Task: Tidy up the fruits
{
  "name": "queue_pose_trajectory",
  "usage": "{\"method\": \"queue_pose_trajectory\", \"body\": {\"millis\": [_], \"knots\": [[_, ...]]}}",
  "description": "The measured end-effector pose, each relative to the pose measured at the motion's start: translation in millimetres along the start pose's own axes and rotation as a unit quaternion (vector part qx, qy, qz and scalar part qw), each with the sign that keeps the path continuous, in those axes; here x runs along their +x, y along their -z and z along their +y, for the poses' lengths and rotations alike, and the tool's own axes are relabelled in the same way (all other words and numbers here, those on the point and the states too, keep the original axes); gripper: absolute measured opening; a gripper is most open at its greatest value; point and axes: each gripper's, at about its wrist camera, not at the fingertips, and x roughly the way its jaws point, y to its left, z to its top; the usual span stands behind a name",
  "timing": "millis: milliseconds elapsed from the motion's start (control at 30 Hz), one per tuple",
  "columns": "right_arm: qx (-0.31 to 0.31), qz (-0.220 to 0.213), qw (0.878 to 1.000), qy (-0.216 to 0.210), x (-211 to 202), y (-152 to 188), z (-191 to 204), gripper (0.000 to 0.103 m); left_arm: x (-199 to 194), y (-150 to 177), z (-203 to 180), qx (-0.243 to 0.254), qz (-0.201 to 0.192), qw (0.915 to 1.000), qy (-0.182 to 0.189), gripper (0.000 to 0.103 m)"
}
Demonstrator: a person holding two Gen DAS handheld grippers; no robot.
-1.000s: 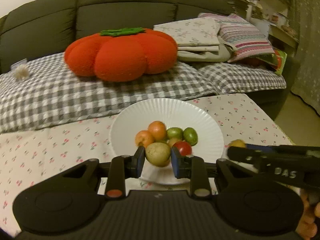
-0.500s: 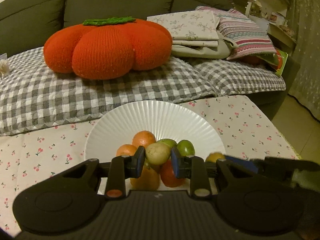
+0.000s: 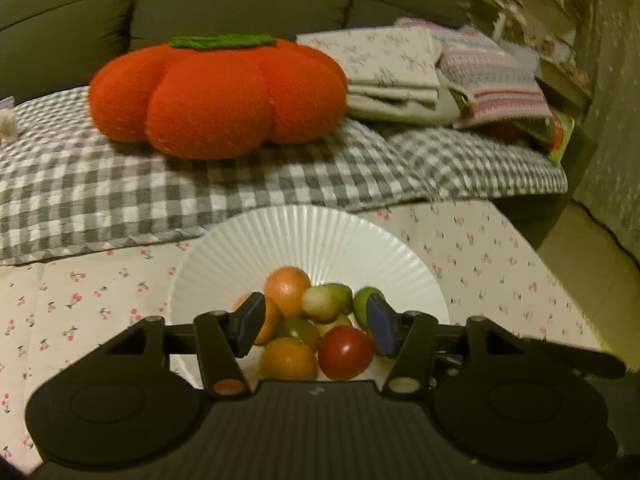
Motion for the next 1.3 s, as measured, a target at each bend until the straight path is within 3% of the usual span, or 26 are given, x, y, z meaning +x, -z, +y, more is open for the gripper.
{"method": "queue_pose_trajectory", "body": {"millis": [300,600,700,800,900,967,1033,1100,1300], "knots": [[0.045,0.003,0.999,0.002,-28.7,16.6,2.8,0.029,-42.8,5.4,5.5,-0.023,-0.004,0.9995,-0.021,0.055],[0.017,-0.003,1.0,0.008,-79.0,3.5,22.4,0.029,-107.9,23.3,5.4,-0.051,-0.013,0.9956,-0.077,0.057],[-0.003,0.003,1.0,0.011,-97.3,-8.0,32.7,0.039,-129.9,30.9,3.0,-0.054,-0.019,0.9919,-0.113,0.067],[-0.027,0.018,0.999,0.025,-112.1,-15.5,43.6,0.042,-151.4,39.7,-2.5,-0.042,-0.023,0.9886,-0.143,0.069],[-0.051,0.036,0.997,0.033,-125.9,-23.4,54.8,0.054,-174.6,47.4,-3.4,-0.044,-0.031,0.9886,-0.14,0.078],[-0.071,0.046,0.996,0.035,-134.5,-27.9,62.7,0.065,-187.8,51.4,-4.4,-0.048,-0.036,0.9881,-0.141,0.079],[-0.09,0.054,0.994,0.041,-141.9,-32.5,70.2,0.071,-199.0,54.4,-5.9,-0.047,-0.037,0.9878,-0.144,0.08],[-0.101,0.065,0.992,0.04,-148.7,-37.8,75.7,0.075,-207.1,56.9,-7.9,-0.043,-0.037,0.9872,-0.149,0.09],[-0.097,0.078,0.992,0.036,-173.7,-50.9,82.8,0.093,-225.8,59.6,-12.9,-0.036,-0.043,0.9869,-0.151,0.099]]}}
